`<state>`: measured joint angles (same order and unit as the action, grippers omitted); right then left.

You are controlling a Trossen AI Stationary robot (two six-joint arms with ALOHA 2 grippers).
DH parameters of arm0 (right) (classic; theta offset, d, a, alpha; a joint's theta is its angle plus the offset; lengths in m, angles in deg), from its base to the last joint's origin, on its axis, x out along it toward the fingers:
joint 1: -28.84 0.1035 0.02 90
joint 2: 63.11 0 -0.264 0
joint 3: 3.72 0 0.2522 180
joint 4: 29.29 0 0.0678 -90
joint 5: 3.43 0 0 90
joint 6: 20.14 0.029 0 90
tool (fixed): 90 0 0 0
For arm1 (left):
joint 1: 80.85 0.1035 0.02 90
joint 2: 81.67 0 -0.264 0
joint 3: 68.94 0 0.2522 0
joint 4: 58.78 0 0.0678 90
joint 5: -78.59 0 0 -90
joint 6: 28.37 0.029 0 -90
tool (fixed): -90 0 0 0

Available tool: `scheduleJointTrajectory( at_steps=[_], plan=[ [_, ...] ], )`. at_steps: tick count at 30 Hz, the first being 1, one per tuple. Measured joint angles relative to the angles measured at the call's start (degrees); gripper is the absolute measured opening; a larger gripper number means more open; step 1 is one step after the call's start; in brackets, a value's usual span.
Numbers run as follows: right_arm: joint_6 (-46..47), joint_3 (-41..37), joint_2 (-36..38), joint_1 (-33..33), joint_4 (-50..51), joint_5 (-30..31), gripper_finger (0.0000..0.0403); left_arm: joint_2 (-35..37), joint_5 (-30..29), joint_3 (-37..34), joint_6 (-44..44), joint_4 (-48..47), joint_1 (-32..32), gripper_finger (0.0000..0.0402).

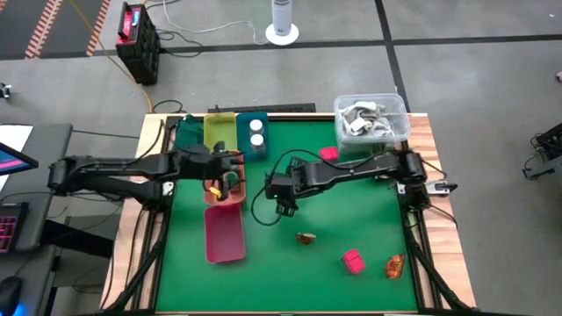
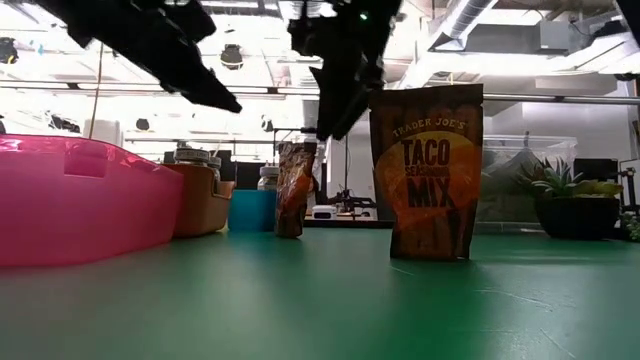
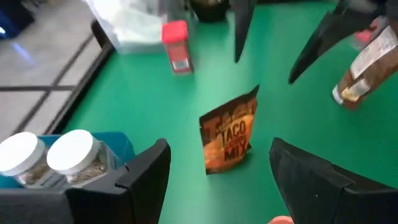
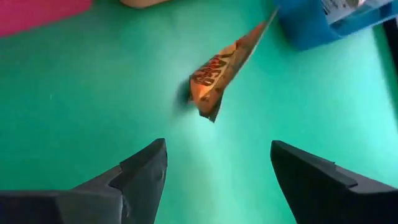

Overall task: Sort spices by type
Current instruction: Put the top orange seasoning pack into the yellow bin

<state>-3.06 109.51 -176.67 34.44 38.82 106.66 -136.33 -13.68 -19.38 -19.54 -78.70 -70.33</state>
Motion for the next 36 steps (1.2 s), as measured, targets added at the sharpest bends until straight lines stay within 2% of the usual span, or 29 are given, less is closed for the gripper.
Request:
scheduleJointTrajectory(
  at_steps=[4, 8, 13, 16, 25, 32, 36],
  plan=[
    [3.9, -12.0, 6.9, 0.9, -10.4, 0.3, 0.031, -4.5, 5.7, 1.4, 3.9, 0.3, 4.0, 0.0259],
    [6.3, -23.3, 13.4, 2.2, -22.5, 3.4, 0.031, -9.6, 11.7, 3.3, 6.3, 0.9, 6.6, 0.0259],
    [6.7, -35.0, 18.7, 3.7, -37.4, 9.2, 0.031, -15.1, 12.6, 7.1, 8.9, 0.8, 7.1, 0.0259],
    [6.4, -39.6, 19.8, 4.0, -43.2, 10.9, 0.031, -17.9, 12.7, 9.7, 10.2, 0.9, 7.1, 0.0259],
    [5.4, -45.6, 19.4, 5.2, -53.9, 11.3, 0.031, -26.7, 15.9, 16.4, 14.3, -0.4, 7.1, 0.0259],
    [5.6, -45.8, 19.5, 6.7, -54.9, 11.4, 0.031, -33.2, 17.6, 20.6, 17.0, -3.7, 7.1, 0.0258],
    [6.4, -45.8, 19.5, 8.1, -54.8, 11.4, 0.031, -35.1, 18.6, 20.9, 17.0, -4.4, 7.0, 0.0245]
  ],
)
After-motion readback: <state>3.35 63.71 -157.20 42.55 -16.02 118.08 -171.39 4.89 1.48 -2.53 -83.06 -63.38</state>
